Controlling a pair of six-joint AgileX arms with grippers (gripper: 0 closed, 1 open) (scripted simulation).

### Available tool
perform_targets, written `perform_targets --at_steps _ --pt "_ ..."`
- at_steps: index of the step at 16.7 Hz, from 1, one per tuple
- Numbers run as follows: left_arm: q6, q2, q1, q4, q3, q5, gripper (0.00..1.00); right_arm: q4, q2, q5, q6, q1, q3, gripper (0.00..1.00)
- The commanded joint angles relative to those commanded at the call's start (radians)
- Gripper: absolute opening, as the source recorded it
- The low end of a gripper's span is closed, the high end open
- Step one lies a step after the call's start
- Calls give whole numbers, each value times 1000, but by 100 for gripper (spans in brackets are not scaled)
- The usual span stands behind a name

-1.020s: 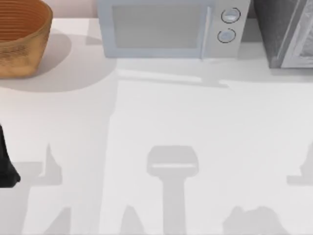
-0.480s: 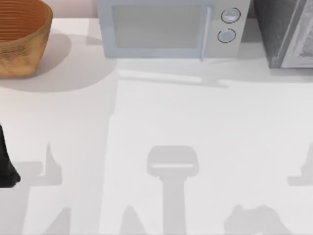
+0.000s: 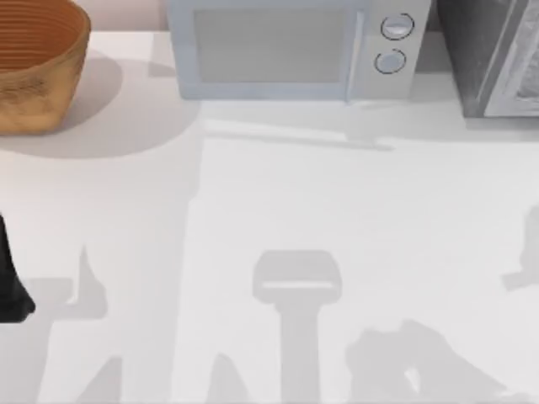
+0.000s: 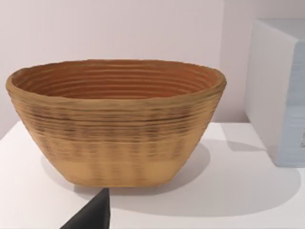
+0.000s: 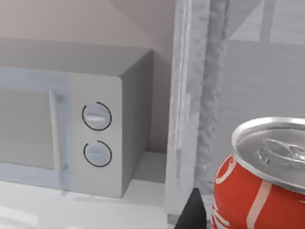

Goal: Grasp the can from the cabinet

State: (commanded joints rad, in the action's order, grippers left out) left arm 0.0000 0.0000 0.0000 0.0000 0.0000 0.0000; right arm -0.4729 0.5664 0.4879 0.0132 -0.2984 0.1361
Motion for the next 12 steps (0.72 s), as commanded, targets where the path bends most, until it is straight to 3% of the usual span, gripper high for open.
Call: perform_targets --at_steps 12 --pt "0 0 0 0 0 0 100 -954 1279 1004 28 -577 250 0"
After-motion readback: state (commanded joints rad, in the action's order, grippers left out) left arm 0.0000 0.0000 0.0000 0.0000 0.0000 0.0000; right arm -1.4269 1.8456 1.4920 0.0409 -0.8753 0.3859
